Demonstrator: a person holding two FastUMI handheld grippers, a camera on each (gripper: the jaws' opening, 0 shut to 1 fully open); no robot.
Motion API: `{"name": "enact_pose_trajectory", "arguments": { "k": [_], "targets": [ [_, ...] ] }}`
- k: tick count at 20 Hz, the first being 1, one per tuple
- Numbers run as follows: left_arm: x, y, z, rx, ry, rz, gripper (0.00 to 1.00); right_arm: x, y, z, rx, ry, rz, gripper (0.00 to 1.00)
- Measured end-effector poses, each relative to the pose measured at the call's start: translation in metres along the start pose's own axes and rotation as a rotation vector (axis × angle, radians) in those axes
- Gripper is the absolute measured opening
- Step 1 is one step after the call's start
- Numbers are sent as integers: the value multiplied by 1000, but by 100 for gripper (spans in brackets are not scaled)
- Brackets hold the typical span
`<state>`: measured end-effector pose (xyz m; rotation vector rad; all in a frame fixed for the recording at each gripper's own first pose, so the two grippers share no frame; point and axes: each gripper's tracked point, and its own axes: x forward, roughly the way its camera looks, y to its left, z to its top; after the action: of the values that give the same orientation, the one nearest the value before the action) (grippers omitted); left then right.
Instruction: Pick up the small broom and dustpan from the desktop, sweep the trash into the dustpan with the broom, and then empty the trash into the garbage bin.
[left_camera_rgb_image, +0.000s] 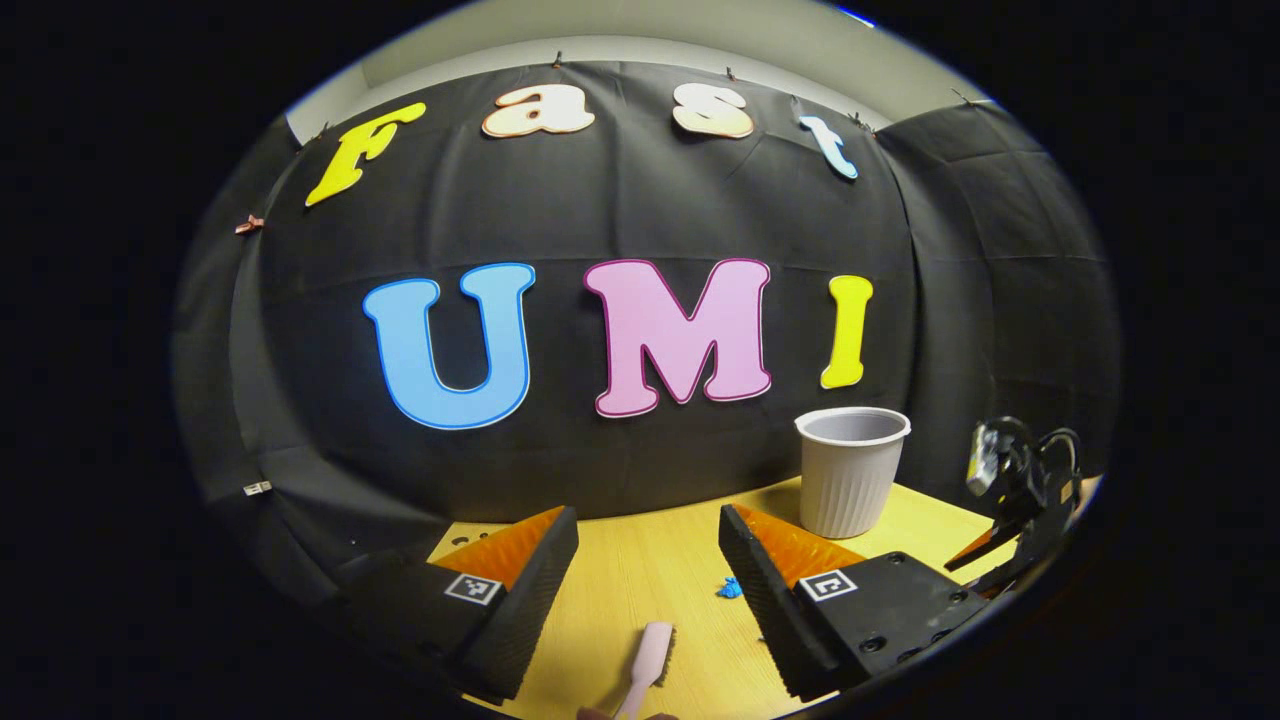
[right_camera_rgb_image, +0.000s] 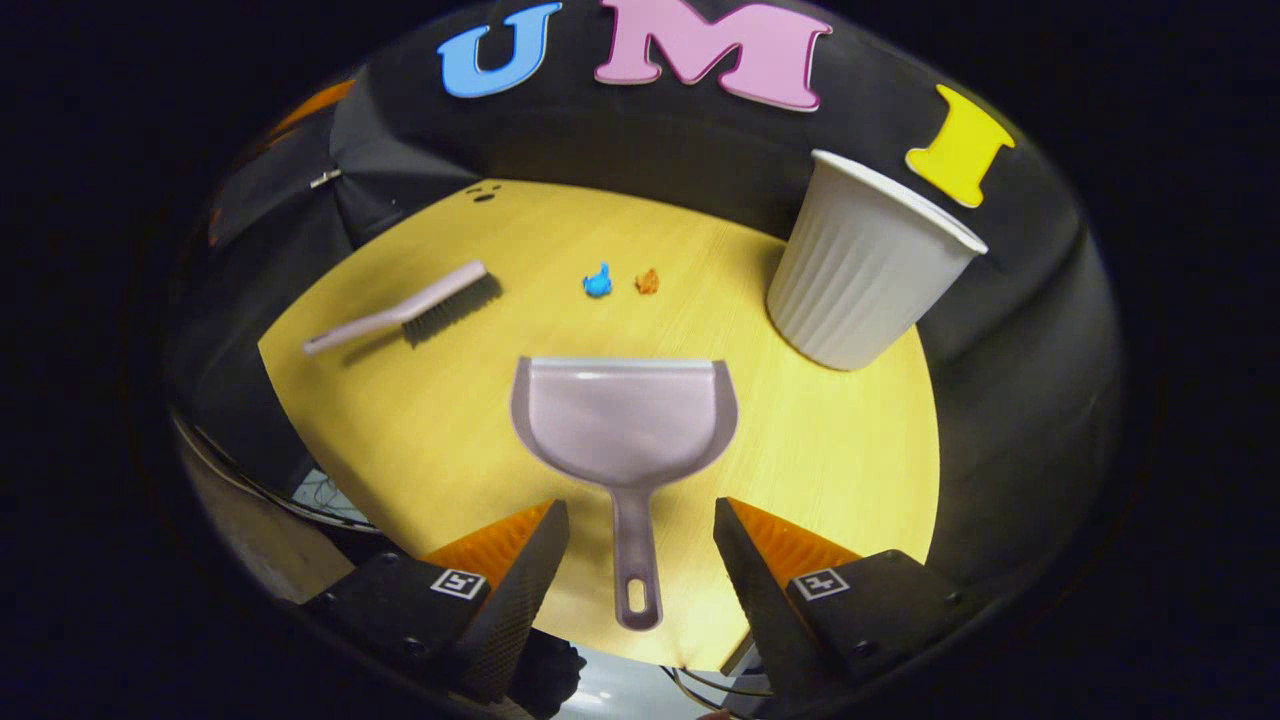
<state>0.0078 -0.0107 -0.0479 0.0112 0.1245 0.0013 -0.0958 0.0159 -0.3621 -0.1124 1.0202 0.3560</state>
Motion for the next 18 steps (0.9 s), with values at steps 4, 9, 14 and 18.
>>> {"name": "enact_pose_trajectory", "arguments": {
  "k": [4, 9, 14, 18],
  "targets": [
    [-2, 3, -7, 0, 19, 16, 92, 42, 0, -15, -17, 83, 6, 81],
    [-3, 8, -16, -15, 45, 37, 92, 77, 4, -30, -30, 181, 22, 77],
    [-1, 12, -25, -15, 63, 60, 93, 90, 6, -28, -4, 203, 24, 53],
    [2, 14, -34, -26, 84, 74, 93, 95, 6, -32, 10, 232, 36, 54]
  ]
}}
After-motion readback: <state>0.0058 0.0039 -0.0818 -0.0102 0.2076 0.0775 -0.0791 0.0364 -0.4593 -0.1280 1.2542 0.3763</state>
